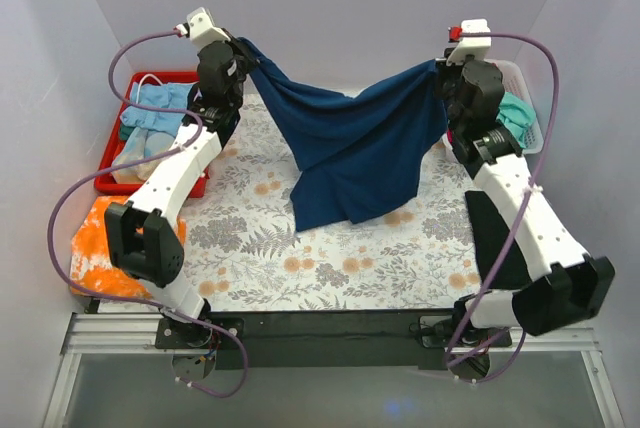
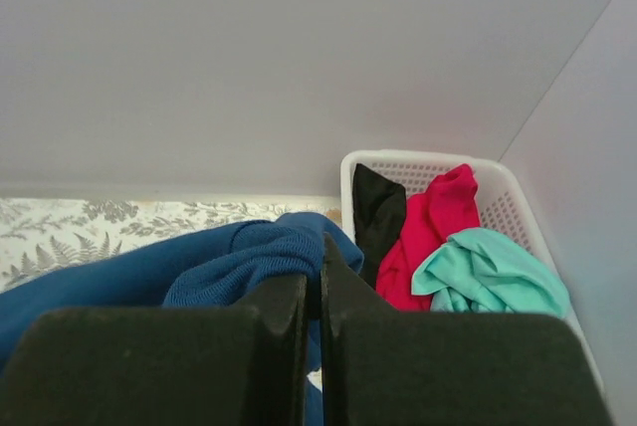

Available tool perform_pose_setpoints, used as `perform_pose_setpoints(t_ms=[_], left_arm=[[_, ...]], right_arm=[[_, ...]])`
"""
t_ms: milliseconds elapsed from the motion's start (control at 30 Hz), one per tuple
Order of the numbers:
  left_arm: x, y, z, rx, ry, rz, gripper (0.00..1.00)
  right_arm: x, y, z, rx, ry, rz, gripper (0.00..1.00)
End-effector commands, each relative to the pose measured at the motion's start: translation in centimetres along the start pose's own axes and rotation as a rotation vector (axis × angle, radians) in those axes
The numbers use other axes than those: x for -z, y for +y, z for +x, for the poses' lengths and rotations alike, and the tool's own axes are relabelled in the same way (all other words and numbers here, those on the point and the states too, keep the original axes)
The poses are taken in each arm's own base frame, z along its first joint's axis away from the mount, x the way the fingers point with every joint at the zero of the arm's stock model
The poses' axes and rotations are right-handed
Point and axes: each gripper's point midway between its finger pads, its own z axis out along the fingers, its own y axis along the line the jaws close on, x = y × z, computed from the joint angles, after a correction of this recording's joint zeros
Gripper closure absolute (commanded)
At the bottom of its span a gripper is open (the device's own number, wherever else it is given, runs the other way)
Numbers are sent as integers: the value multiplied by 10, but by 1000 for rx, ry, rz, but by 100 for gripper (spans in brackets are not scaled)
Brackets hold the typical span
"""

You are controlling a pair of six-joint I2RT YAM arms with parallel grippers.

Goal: Fold and stack the t-shirts
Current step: Flatten out the tshirt

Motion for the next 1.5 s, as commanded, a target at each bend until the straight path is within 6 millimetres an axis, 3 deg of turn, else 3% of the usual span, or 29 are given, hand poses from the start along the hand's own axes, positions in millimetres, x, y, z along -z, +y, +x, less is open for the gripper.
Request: perform_pose_setpoints(t_ms=[0, 67, 167, 233, 333, 367, 433, 467, 500, 533, 567, 600, 667, 700, 767, 800, 833, 933, 967, 1067, 1100, 1200, 1267, 1367, 1467], left_arm=[[-26, -12, -47, 79, -63, 56, 100], [-31, -15, -56, 75, -74, 62, 100], [-24, -28, -89, 78, -132, 94, 100], [-10, -32, -109, 80, -165, 112, 100], [13, -31, -122, 80, -181, 128, 100], [18, -29, -121, 76, -177, 128, 100], [26, -22, -112, 72, -157, 121, 100], [31, -12, -97, 60, -125, 106, 100], [34, -5, -88, 54, -106, 92, 100], [37, 0, -80, 54, -88, 85, 100], [40, 16, -51, 37, -33, 51, 100], [40, 25, -36, 27, -6, 31, 100], [38, 43, 1, 21, 67, -6, 100], [36, 63, 43, 6, 145, -48, 100], [33, 79, 94, 14, 252, -73, 100], [33, 102, 147, 4, 359, -122, 100], [35, 113, 173, 10, 411, -144, 100], [49, 148, 255, 26, 591, -223, 99], [52, 154, 269, 25, 620, -236, 84], [62, 167, 286, 18, 660, -277, 68], [66, 168, 284, 10, 651, -292, 56], [83, 163, 266, -1, 623, -283, 41], [104, 153, 256, -25, 622, -267, 39], [137, 146, 250, -56, 625, -256, 27], [169, 145, 260, -85, 681, -250, 18]], right_arm=[[-23, -7, -54, -99, -129, -64, 99], [-27, -14, -67, -98, -156, -57, 99], [-24, -19, -83, -88, -192, -56, 99], [-14, -22, -94, -90, -218, -60, 99], [4, -23, -97, -104, -233, -83, 99], [5, -20, -77, -111, -195, -90, 99], [21, -22, -66, -130, -181, -97, 99], [27, -19, -55, -161, -161, -105, 99], [28, -14, -14, -161, -82, -112, 99], [41, -14, -8, -175, -78, -122, 99], [46, -12, 9, -191, -44, -127, 99], [51, -6, 59, -211, 51, -132, 99], [63, 0, 94, -236, 112, -149, 99], [68, 5, 134, -247, 190, -149, 99], [71, 13, 175, -257, 278, -162, 99], [74, 19, 192, -267, 317, -174, 99], [80, 26, 229, -269, 401, -182, 99], [89, 37, 273, -254, 504, -186, 99], [91, 39, 280, -249, 520, -183, 99], [98, 47, 292, -236, 547, -198, 99], [100, 50, 293, -233, 550, -204, 99], [103, 50, 297, -227, 558, -204, 99], [105, 52, 301, -226, 569, -208, 99], [108, 58, 307, -219, 584, -220, 99], [110, 64, 313, -208, 603, -232, 99]])
